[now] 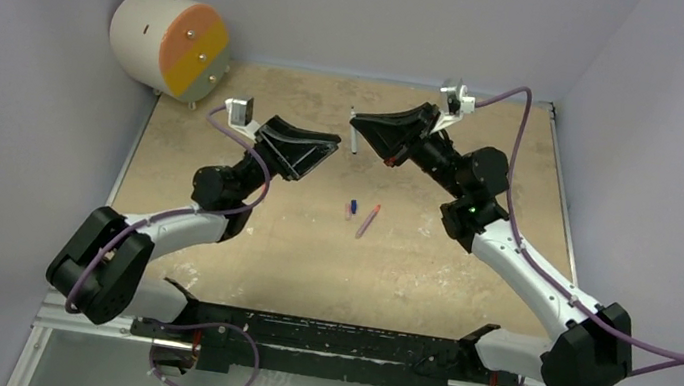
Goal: Insert the pens into the pen caps
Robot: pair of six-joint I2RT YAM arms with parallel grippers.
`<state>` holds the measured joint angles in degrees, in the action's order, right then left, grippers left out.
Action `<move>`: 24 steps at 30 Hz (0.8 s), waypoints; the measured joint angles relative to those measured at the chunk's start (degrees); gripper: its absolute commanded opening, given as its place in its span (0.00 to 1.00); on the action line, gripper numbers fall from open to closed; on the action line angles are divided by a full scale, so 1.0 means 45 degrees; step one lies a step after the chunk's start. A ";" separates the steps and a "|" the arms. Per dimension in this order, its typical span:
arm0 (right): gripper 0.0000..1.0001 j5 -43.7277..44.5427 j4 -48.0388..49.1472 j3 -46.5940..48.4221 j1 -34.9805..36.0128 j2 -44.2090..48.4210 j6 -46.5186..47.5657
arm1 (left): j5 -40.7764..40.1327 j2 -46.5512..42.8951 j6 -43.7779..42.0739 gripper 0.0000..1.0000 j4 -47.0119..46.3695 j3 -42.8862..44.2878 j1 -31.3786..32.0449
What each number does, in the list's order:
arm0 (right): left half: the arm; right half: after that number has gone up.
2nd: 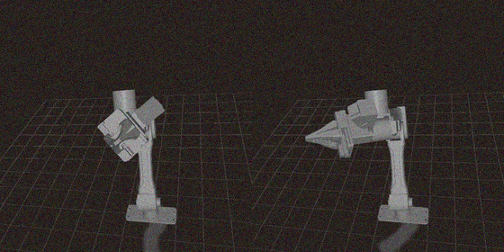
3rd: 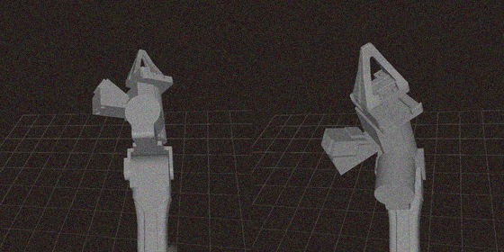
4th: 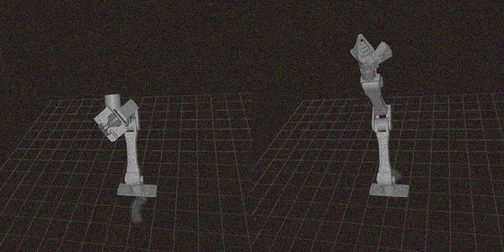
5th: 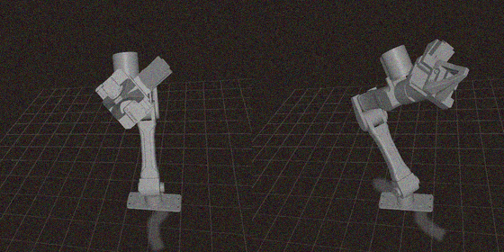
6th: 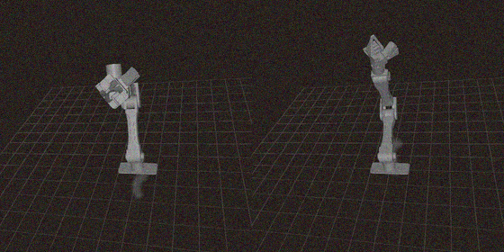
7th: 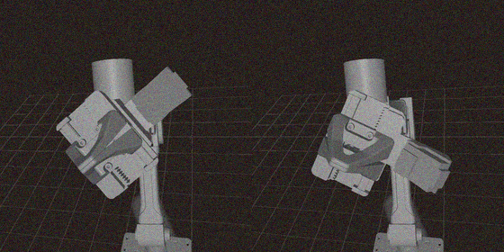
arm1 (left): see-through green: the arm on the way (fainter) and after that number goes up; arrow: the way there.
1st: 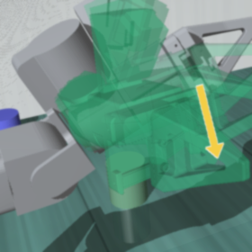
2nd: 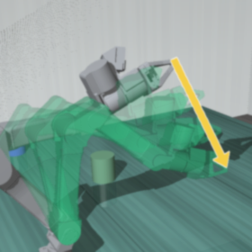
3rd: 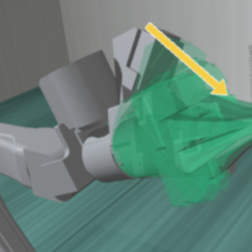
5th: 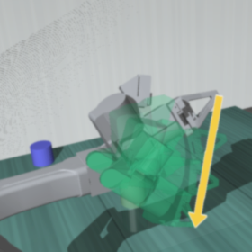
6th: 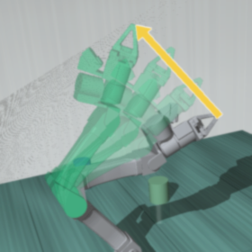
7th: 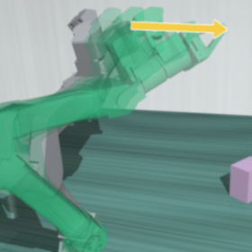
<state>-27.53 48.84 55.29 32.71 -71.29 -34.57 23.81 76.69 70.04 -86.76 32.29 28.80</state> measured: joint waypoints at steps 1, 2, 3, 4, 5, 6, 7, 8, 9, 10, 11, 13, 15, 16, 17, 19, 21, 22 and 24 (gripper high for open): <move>0.00 -0.0121 0.0078 0.0000 0.0000 0.0000 -0.0121 | 0.0010 0.0078 -0.0034 0.44 -0.0005 0.0034 0.0049; 0.00 -0.0175 0.0141 0.0000 0.0000 -0.0005 -0.0243 | 0.0024 0.0151 -0.0044 0.44 -0.0010 0.0044 0.0078; 0.00 -0.0262 0.0233 0.0000 0.0000 -0.0010 -0.0359 | 0.0029 0.0233 -0.0087 0.44 -0.0010 0.0044 0.0126; 0.00 -0.0355 0.0306 0.0000 0.0000 -0.0015 -0.0447 | 0.0044 0.0306 -0.0131 0.44 -0.0005 0.0044 0.0151; 0.00 -0.0437 0.0359 0.0000 0.0000 -0.0015 -0.0520 | 0.0053 0.0369 -0.0155 0.44 -0.0005 0.0044 0.0185; 0.00 -0.0466 0.0389 0.0000 0.0005 -0.0015 -0.0568 | 0.0063 0.0418 -0.0170 0.44 -0.0005 0.0044 0.0209; 0.00 -0.0495 0.0413 0.0000 0.0000 -0.0015 -0.0593 | 0.0068 0.0452 -0.0189 0.44 -0.0010 0.0044 0.0228; 0.00 -0.0510 0.0442 0.0000 0.0000 -0.0024 -0.0631 | 0.0068 0.0471 -0.0204 0.44 -0.0010 0.0044 0.0248; 0.00 -0.0544 0.0486 0.0005 0.0000 -0.0049 -0.0670 | 0.0078 0.0491 -0.0248 0.44 -0.0005 0.0053 0.0272; 0.00 -0.0568 0.0520 0.0015 0.0000 -0.0087 -0.0685 | 0.0131 0.0510 -0.0325 0.44 -0.0010 0.0092 0.0301; 0.00 -0.0622 0.0554 0.0029 0.0000 -0.0151 -0.0719 | 0.0175 0.0515 -0.0389 0.44 -0.0010 0.0112 0.0335; 0.00 -0.0767 0.0559 0.0049 0.0000 -0.0262 -0.0763 | 0.0316 0.0520 -0.0515 0.44 -0.0024 0.0194 0.0442; 0.00 -0.0850 0.0573 0.0068 0.0000 -0.0418 -0.0792 | 0.0432 0.0520 -0.0607 0.43 -0.0039 0.0291 0.0559; 0.00 -0.0903 0.0588 0.0068 0.0000 -0.0495 -0.0831 | 0.0505 0.0520 -0.0704 0.43 -0.0044 0.0350 0.0622; 0.00 -0.0947 0.0612 0.0068 0.0000 -0.0578 -0.0874 | 0.0612 0.0525 -0.0743 0.42 -0.0049 0.0432 0.0651; 0.00 -0.1093 0.0699 0.0078 0.0000 -0.0699 -0.0981 | 0.0680 0.0559 -0.0806 0.40 -0.0044 0.0491 0.0714; 0.00 -0.1141 0.0777 0.0083 0.0005 -0.0767 -0.1025 | 0.0685 0.0646 -0.0821 0.37 -0.0044 0.0510 0.0714; 0.00 -0.1151 0.0782 0.0083 0.0000 -0.0782 -0.1030 | 0.0685 0.0680 -0.0821 0.36 -0.0044 0.0510 0.0714; 0.00 -0.1166 0.0821 0.0083 0.0005 -0.0801 -0.1059 | 0.0685 0.0709 -0.0826 0.34 -0.0044 0.0515 0.0714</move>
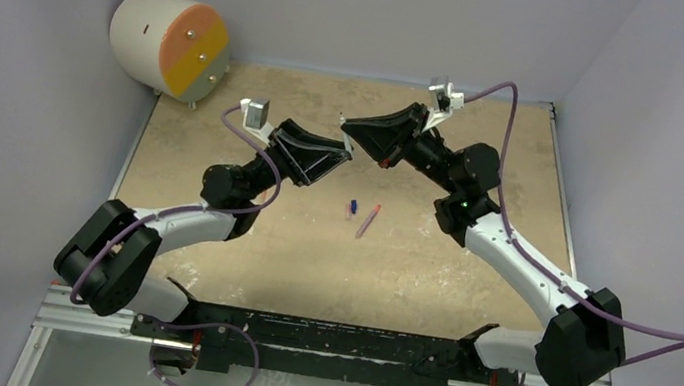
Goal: Insert the pens into the pen caps
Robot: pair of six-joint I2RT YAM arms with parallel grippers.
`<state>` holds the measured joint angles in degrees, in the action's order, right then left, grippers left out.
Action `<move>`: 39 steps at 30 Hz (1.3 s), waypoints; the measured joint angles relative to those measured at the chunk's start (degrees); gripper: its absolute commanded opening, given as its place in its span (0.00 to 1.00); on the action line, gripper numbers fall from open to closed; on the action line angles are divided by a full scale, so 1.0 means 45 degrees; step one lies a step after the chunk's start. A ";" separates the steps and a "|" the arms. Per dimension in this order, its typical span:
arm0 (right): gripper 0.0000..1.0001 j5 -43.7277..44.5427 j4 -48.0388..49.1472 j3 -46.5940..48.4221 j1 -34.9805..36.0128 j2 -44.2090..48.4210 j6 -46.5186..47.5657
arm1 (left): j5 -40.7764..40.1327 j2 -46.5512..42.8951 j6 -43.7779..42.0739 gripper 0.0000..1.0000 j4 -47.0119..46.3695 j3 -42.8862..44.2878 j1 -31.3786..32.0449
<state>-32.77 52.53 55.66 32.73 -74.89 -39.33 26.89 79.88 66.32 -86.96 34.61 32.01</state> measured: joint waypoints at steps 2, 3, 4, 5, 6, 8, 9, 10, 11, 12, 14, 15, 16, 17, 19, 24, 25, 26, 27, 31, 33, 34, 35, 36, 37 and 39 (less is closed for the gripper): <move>0.00 -0.0005 0.0044 0.0000 0.0000 0.0000 -0.0010 | -0.0015 0.0000 -0.0019 0.31 -0.0005 0.0000 0.0000; 0.00 -0.0010 0.0068 0.0000 0.0000 0.0000 -0.0015 | -0.0019 0.0000 -0.0034 0.27 0.0000 0.0000 0.0000; 0.00 -0.0010 0.0073 0.0000 0.0000 0.0000 -0.0024 | -0.0024 0.0000 -0.0034 0.22 0.0000 0.0000 0.0000; 0.00 -0.0015 0.0078 0.0000 0.0000 0.0000 -0.0044 | -0.0029 0.0000 -0.0053 0.18 0.0000 0.0000 0.0000; 0.00 -0.0024 0.0107 0.0000 0.0000 0.0000 -0.0053 | -0.0044 0.0005 -0.0117 0.16 0.0005 0.0000 0.0000; 0.00 -0.0058 0.0151 0.0010 0.0034 0.0000 -0.0068 | -0.0073 0.0029 -0.0214 0.13 0.0005 0.0000 0.0000; 0.00 -0.0068 0.0165 0.0010 0.0049 0.0000 -0.0058 | -0.0097 0.0049 -0.0223 0.12 0.0010 0.0000 0.0000; 0.00 -0.0063 0.0160 0.0010 0.0058 0.0000 -0.0058 | -0.0097 0.0063 -0.0223 0.06 0.0000 0.0000 0.0000; 0.00 -0.0063 0.0141 0.0010 0.0053 0.0000 -0.0058 | -0.0097 0.0078 -0.0223 0.00 -0.0005 0.0000 0.0000; 0.00 -0.0053 0.0117 0.0010 0.0053 0.0000 -0.0049 | -0.0097 0.0092 -0.0219 0.00 -0.0005 0.0010 0.0000; 0.00 -0.0039 0.0058 0.0010 0.0049 0.0000 -0.0039 | -0.0063 0.0117 -0.0233 0.00 -0.0015 0.0034 0.0005; 0.00 -0.0024 0.0034 0.0010 0.0049 0.0005 -0.0019 | -0.0049 0.0136 -0.0238 0.00 -0.0015 0.0053 0.0005; 0.07 0.0015 0.0000 0.0010 0.0049 0.0015 0.0024 | -0.0019 0.0155 -0.0233 0.00 -0.0015 0.0078 0.0005; 0.16 0.0053 -0.0058 0.0010 0.0049 0.0044 0.0092 | -0.0005 0.0170 -0.0233 0.00 -0.0015 0.0097 0.0005; 0.29 0.0151 -0.0379 0.0024 0.0049 0.0185 0.0374 | 0.0151 0.0180 -0.0301 0.00 0.0015 0.0151 0.0000; 0.39 0.0500 -0.2365 0.0821 0.0058 0.0495 0.1758 | 0.0845 -0.0097 -0.1394 0.00 0.1127 0.0529 0.0005; 0.39 0.0607 -0.2880 0.1117 0.0058 0.0495 0.2050 | 0.1001 -0.0253 -0.1763 0.00 0.1642 0.0622 0.0005; 0.39 0.0714 -0.3342 0.1370 0.0053 0.0495 0.2322 | 0.1151 -0.0423 -0.2210 0.00 0.2225 0.0714 0.0015; 0.39 0.0738 -0.3672 0.1545 0.0053 0.0495 0.2506 | 0.1277 -0.0559 -0.2565 0.00 0.2696 0.0797 0.0015; 0.38 0.0763 -0.4974 0.1991 0.0049 0.0491 0.3084 | 0.1642 -0.1049 -0.4143 0.00 0.4901 0.1311 0.0015; 0.37 0.0753 -0.5498 0.2030 0.0049 0.0481 0.3259 | 0.1695 -0.1190 -0.4833 0.00 0.5814 0.1511 0.0015; 0.37 0.0748 -0.5756 0.2035 0.0049 0.0481 0.3347 | 0.1705 -0.1239 -0.5124 0.00 0.6212 0.1569 0.0015; 0.36 0.0743 -0.6018 0.2035 0.0049 0.0481 0.3424 | 0.1710 -0.1268 -0.5377 0.00 0.6562 0.1627 0.0015; 0.35 0.0743 -0.6188 0.2035 0.0049 0.0476 0.3478 | 0.1734 -0.1273 -0.5625 0.00 0.6883 0.1681 0.0015; 0.32 0.0738 -0.6363 0.2035 0.0049 0.0481 0.3526 | 0.1744 -0.1273 -0.5746 0.00 0.7125 0.1719 0.0015; 0.31 0.0729 -0.6649 0.2035 0.0049 0.0481 0.3619 | 0.1753 -0.1273 -0.6125 0.00 0.7698 0.1846 0.0015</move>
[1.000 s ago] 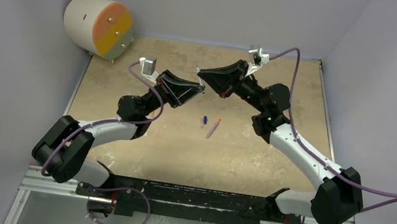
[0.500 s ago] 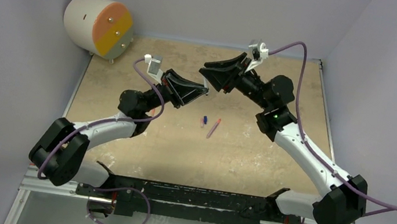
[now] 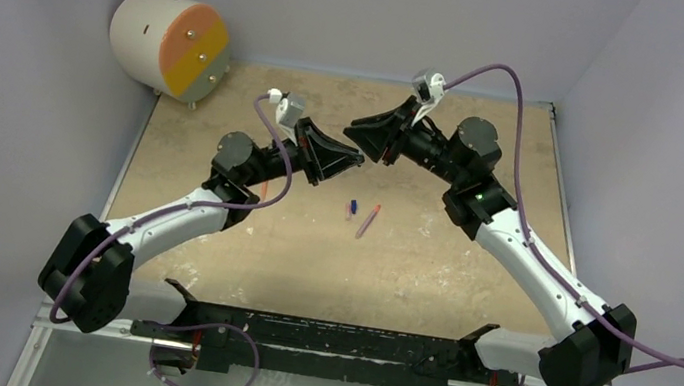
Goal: Insert the pens into the pen caps
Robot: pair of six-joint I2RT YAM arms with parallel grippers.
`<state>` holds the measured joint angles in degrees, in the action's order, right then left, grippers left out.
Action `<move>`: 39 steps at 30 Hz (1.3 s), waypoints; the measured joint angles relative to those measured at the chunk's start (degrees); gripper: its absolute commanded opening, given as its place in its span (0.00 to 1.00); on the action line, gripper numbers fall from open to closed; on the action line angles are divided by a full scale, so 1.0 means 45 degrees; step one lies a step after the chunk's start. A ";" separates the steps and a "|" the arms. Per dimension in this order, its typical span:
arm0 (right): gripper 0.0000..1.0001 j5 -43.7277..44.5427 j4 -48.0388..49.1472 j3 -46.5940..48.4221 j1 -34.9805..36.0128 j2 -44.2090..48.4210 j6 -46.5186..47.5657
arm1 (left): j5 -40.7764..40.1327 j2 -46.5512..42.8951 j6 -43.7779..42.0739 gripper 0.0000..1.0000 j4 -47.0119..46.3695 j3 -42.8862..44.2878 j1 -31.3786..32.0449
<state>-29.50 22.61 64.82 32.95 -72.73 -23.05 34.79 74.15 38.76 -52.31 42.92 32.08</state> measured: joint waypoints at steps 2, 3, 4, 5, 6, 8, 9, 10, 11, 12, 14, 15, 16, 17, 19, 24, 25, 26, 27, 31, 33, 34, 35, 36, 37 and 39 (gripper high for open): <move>0.28 0.0000 -0.0199 0.0000 0.0000 0.0000 0.0092 | -0.0005 0.0000 -0.0253 0.00 0.0355 0.0112 0.0000; 0.26 0.0005 -0.0282 0.0000 0.0000 0.0000 0.0146 | 0.0010 0.0000 -0.0384 0.00 0.0539 0.0165 0.0000; 0.23 0.0010 -0.0350 0.0000 0.0000 0.0005 0.0199 | 0.0019 -0.0005 -0.0500 0.00 0.0699 0.0223 0.0000; 0.18 0.0024 -0.0442 0.0000 -0.0010 0.0015 0.0243 | 0.0034 -0.0005 -0.0593 0.00 0.0850 0.0277 0.0000; 0.11 0.0044 -0.0525 0.0000 -0.0019 0.0015 0.0282 | 0.0049 -0.0005 -0.0680 0.00 0.0976 0.0316 0.0000; 0.00 0.0131 -0.0675 0.0000 -0.0039 0.0015 0.0364 | 0.0112 -0.0024 -0.0806 0.00 0.1185 0.0369 0.0005; 0.00 0.0141 -0.0719 0.0000 -0.0068 0.0015 0.0374 | 0.0107 -0.0044 -0.0879 0.00 0.1258 0.0374 0.0019; 0.00 0.0146 -0.0753 0.0000 -0.0078 0.0015 0.0393 | 0.0107 -0.0078 -0.0913 0.00 0.1345 0.0374 0.0024; 0.00 0.0131 -0.0782 -0.0005 -0.0078 0.0019 0.0389 | 0.0102 -0.0112 -0.0942 0.00 0.1428 0.0374 0.0039; 0.00 0.0068 -0.0758 -0.0024 -0.0078 0.0019 0.0335 | 0.0102 -0.0151 -0.0991 0.00 0.1501 0.0374 0.0044; 0.00 -0.0039 -0.0457 -0.0194 -0.0083 0.0044 0.0092 | 0.0097 -0.0248 -0.1025 0.10 0.1622 0.0379 0.0049; 0.00 -0.0092 -0.0155 -0.0364 -0.0092 0.0087 -0.0102 | 0.0107 -0.0291 -0.1030 0.13 0.1661 0.0374 0.0049; 0.00 -0.0151 0.0058 -0.0461 -0.0102 0.0112 -0.0253 | 0.0112 -0.0321 -0.1015 0.17 0.1681 0.0374 0.0049; 0.00 -0.0257 0.0359 -0.0568 -0.0117 0.0117 -0.0437 | 0.0121 -0.0350 -0.0986 0.21 0.1666 0.0374 0.0053; 0.00 -0.0510 0.0816 -0.0714 -0.0146 0.0117 -0.0797 | 0.0083 -0.0418 -0.0894 0.32 0.1501 0.0369 0.0053; 0.00 -0.1205 0.1316 -0.0908 -0.0073 0.0117 -0.1559 | -0.0238 -0.0855 -0.0733 0.43 0.0889 0.0267 0.0053; 0.00 -0.1350 0.1409 -0.0928 -0.0073 0.0117 -0.1661 | -0.0272 -0.0942 -0.0719 0.43 0.0767 0.0238 0.0053; 0.00 -0.1409 0.1540 -0.0947 -0.0073 0.0117 -0.1758 | -0.0267 -0.1010 -0.0690 0.43 0.0651 0.0194 0.0053; 0.00 -0.1491 0.1715 -0.0976 -0.0073 0.0117 -0.1875 | -0.0267 -0.1039 -0.0622 0.43 0.0505 0.0151 0.0053; 0.00 -0.1744 0.2429 -0.1185 -0.0073 0.0117 -0.2375 | -0.0121 -0.0971 -0.0233 0.41 -0.0112 0.0044 0.0053; 0.00 -0.1787 0.2725 -0.1268 -0.0073 0.0112 -0.2584 | 0.0000 -0.0874 -0.0063 0.41 -0.0321 0.0039 0.0053; 0.00 -0.1817 0.2861 -0.1292 -0.0073 0.0112 -0.2676 | 0.0083 -0.0831 -0.0044 0.41 -0.0379 0.0039 0.0053; 0.00 -0.1851 0.2977 -0.1297 -0.0073 0.0102 -0.2759 | 0.0155 -0.0801 -0.0039 0.41 -0.0389 0.0039 0.0053; 0.00 -0.1919 0.3075 -0.1297 -0.0073 0.0083 -0.2807 | 0.0209 -0.0787 -0.0039 0.41 -0.0389 0.0039 0.0053; 0.00 -0.1982 0.3181 -0.1297 -0.0073 0.0078 -0.2856 | 0.0253 -0.0787 -0.0049 0.41 -0.0384 0.0039 0.0053; 0.00 -0.2045 0.3390 -0.1297 -0.0073 0.0029 -0.2963 | 0.0403 -0.0787 -0.0063 0.40 -0.0384 0.0039 0.0053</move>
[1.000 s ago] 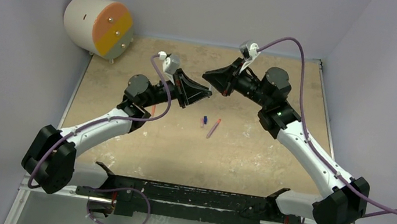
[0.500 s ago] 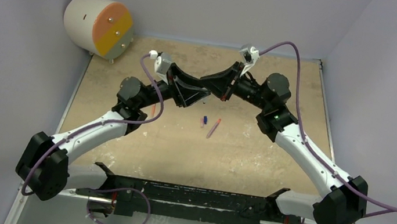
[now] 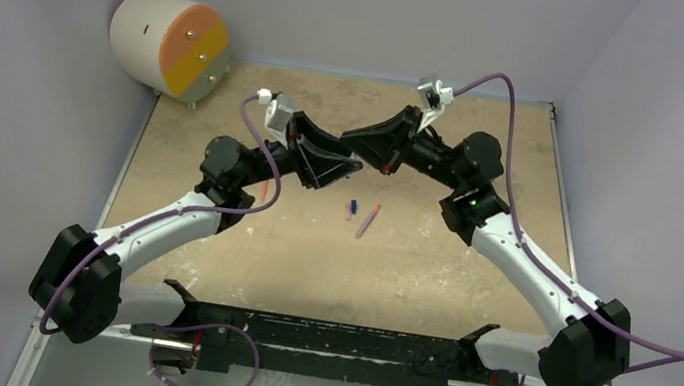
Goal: Insert the pens into the pen caps
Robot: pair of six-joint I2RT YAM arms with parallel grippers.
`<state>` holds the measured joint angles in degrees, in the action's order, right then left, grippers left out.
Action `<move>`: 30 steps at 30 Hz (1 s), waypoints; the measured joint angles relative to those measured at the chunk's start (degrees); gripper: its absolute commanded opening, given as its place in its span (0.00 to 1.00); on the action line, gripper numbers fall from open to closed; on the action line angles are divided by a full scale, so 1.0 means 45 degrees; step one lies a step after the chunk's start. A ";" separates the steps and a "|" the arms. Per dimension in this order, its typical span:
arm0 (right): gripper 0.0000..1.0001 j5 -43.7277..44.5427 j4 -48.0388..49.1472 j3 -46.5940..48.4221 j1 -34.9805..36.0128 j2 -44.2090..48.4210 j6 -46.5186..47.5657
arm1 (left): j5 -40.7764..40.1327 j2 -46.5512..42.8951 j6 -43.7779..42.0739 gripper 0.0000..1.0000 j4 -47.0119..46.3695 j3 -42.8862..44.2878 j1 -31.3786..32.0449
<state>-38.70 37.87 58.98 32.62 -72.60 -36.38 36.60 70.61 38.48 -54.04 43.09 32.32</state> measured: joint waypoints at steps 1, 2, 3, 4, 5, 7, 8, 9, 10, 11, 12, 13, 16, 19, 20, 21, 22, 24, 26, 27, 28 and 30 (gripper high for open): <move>0.00 -0.0015 0.0112 0.0000 0.0000 -0.0034 -0.0053 | 0.0087 0.0000 -0.0010 0.37 0.0019 0.0000 0.0000; 0.00 -0.0019 0.0165 0.0000 0.0000 -0.0068 -0.0102 | 0.0185 0.0005 -0.0010 0.29 0.0034 0.0000 0.0000; 0.00 -0.0019 0.0209 0.0000 0.0000 -0.0097 -0.0126 | 0.0219 0.0005 -0.0005 0.21 0.0034 0.0000 0.0000; 0.00 -0.0015 0.0253 0.0000 0.0000 -0.0117 -0.0131 | 0.0262 0.0005 -0.0015 0.11 0.0039 0.0000 0.0000; 0.00 -0.0019 0.0257 0.0000 0.0000 -0.0131 -0.0131 | 0.0282 0.0005 0.0005 0.00 0.0049 0.0000 0.0000; 0.00 -0.0044 0.0321 0.0000 0.0000 -0.0131 -0.0117 | 0.0277 0.0005 0.0034 0.00 0.0087 0.0000 0.0000; 0.00 -0.0053 0.0340 0.0000 0.0000 -0.0131 -0.0073 | 0.0277 0.0005 0.0024 0.00 0.0083 0.0000 0.0000; 0.00 -0.0063 0.0345 0.0000 0.0000 -0.0141 -0.0053 | 0.0272 0.0005 0.0015 0.00 0.0102 0.0000 0.0000; 0.01 -0.0063 0.0335 0.0000 0.0000 -0.0146 -0.0034 | 0.0262 0.0000 0.0010 0.00 0.0121 0.0000 0.0000; 0.11 -0.0068 0.0330 0.0000 0.0000 -0.0146 -0.0024 | 0.0248 0.0000 -0.0015 0.00 0.0141 0.0000 0.0000; 0.23 -0.0068 0.0325 0.0000 0.0000 -0.0151 0.0024 | 0.0204 -0.0029 -0.0044 0.00 0.0243 0.0000 0.0000; 0.32 -0.0058 0.0301 0.0000 0.0000 -0.0151 0.0073 | 0.0146 -0.0078 -0.0136 0.00 0.0403 0.0000 0.0000; 0.38 0.0262 0.0209 -0.0034 0.0000 -0.0087 0.0355 | -0.0107 -0.0359 -0.0709 0.00 0.1316 0.0000 -0.0019; 0.36 0.1719 -0.0729 -0.0194 0.0019 0.0495 0.1457 | -0.0695 -0.0831 -0.1375 0.00 0.2555 -0.0058 -0.0267; 0.32 0.2535 -0.1229 -0.0248 0.0024 0.0811 0.1957 | -0.0991 -0.1015 -0.1525 0.00 0.2861 -0.0117 -0.0369; 0.26 0.3381 -0.1603 -0.0311 0.0024 0.1069 0.2390 | -0.1375 -0.1253 -0.1783 0.00 0.3245 -0.0194 -0.0457; 0.19 0.4537 -0.2016 -0.0389 0.0029 0.1360 0.2905 | -0.1753 -0.1477 -0.2030 0.00 0.3628 -0.0257 -0.0539; 0.06 0.6708 -0.2560 -0.0636 0.0005 0.1647 0.3653 | -0.2302 -0.1821 -0.2458 0.00 0.4080 -0.0432 -0.0602; 0.01 0.8252 -0.3186 -0.0879 -0.0019 0.1399 0.4036 | -0.2608 -0.2045 -0.2773 0.00 0.4299 -0.0675 -0.0597; 0.00 0.8796 -0.3551 -0.0928 -0.0058 0.1078 0.4095 | -0.2749 -0.2142 -0.2909 0.00 0.4391 -0.0821 -0.0597; 0.00 0.9049 -0.3852 -0.0933 -0.0078 0.0675 0.4124 | -0.2880 -0.2210 -0.3075 0.00 0.4546 -0.0933 -0.0593; 0.00 0.9428 -0.4556 -0.0933 -0.0112 -0.0724 0.4124 | -0.3094 -0.2259 -0.3332 0.00 0.4949 -0.1001 -0.0593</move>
<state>3.73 17.37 54.78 32.12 -75.85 -17.82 22.68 60.45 23.49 -31.77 38.59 29.65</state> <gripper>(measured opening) 0.004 0.058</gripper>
